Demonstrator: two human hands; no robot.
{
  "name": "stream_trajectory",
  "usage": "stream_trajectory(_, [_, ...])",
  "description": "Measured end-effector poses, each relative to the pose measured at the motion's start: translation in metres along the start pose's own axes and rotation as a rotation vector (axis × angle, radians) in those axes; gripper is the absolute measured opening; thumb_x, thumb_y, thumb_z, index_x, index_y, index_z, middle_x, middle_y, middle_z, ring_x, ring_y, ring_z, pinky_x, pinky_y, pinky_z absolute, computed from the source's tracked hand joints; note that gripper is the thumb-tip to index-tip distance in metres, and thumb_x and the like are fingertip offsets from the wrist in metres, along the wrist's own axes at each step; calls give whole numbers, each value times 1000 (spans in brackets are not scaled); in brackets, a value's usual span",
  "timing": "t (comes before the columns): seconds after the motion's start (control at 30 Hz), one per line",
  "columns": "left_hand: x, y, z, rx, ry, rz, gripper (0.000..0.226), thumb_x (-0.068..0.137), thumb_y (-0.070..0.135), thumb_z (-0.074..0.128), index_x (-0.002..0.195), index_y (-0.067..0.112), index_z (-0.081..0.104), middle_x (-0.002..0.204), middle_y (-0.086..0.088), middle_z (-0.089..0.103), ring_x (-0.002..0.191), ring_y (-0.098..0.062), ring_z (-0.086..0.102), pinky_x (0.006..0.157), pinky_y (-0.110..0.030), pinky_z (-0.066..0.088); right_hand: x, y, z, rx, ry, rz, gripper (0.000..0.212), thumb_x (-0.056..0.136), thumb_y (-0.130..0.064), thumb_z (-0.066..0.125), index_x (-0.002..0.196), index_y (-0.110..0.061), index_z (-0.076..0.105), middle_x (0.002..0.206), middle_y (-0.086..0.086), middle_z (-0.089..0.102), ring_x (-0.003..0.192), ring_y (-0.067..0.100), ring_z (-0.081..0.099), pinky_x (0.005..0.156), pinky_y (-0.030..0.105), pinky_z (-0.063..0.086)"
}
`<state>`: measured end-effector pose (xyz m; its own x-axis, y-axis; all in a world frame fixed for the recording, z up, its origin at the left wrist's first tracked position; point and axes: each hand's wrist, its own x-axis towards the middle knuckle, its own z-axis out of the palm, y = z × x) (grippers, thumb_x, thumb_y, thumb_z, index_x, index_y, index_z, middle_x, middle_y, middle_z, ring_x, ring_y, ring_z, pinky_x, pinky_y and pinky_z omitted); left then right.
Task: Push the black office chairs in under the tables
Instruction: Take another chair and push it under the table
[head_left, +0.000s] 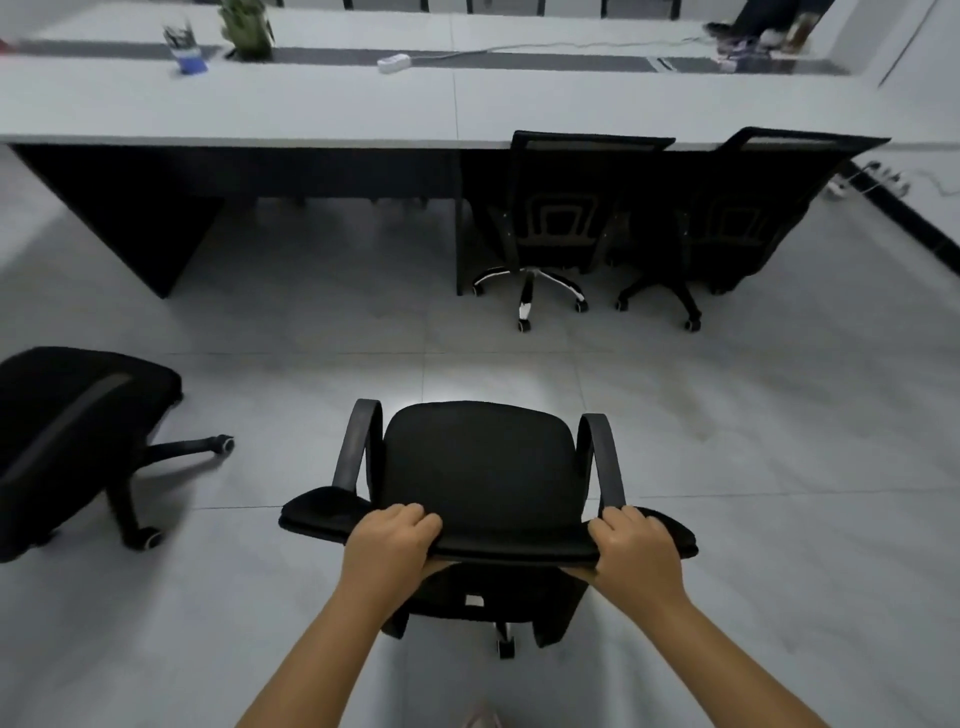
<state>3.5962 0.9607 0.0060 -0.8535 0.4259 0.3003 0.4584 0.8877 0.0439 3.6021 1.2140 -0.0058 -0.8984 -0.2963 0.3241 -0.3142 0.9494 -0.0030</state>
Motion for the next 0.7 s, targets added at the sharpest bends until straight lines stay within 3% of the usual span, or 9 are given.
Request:
stream_trajectory(0.4, [99, -99, 28, 82, 16, -74, 43, 36, 46, 89, 46, 16, 59, 40, 3, 53, 34, -13, 51, 36, -12, 35, 164, 13, 57, 47, 82, -97, 54, 33, -53, 87, 40, -11, 54, 39, 2, 50, 33, 19, 48, 34, 15, 35])
stream_trajectory(0.47, [115, -124, 34, 90, 19, -97, 40, 44, 45, 87, 46, 16, 60, 41, 4, 54, 34, -13, 52, 36, -12, 36, 195, 10, 72, 69, 80, -135, 54, 35, -55, 86, 40, -12, 54, 40, 1, 50, 34, 18, 48, 35, 15, 34])
stream_trajectory(0.57, [139, -158, 42, 110, 35, -154, 41, 69, 50, 52, 47, 16, 63, 42, 4, 55, 35, -13, 52, 36, -12, 36, 244, 7, 94, 117, 79, -173, 54, 34, -57, 85, 41, -13, 54, 40, 0, 52, 36, 17, 50, 35, 15, 35])
stream_trajectory(0.7, [172, -202, 46, 146, 140, -220, 77, 93, 56, 15, 49, 17, 63, 43, 5, 56, 35, -11, 53, 36, -11, 37, 316, 1, 116, 168, 113, -215, 54, 34, -57, 85, 40, -14, 53, 40, 0, 51, 36, 16, 49, 36, 14, 34])
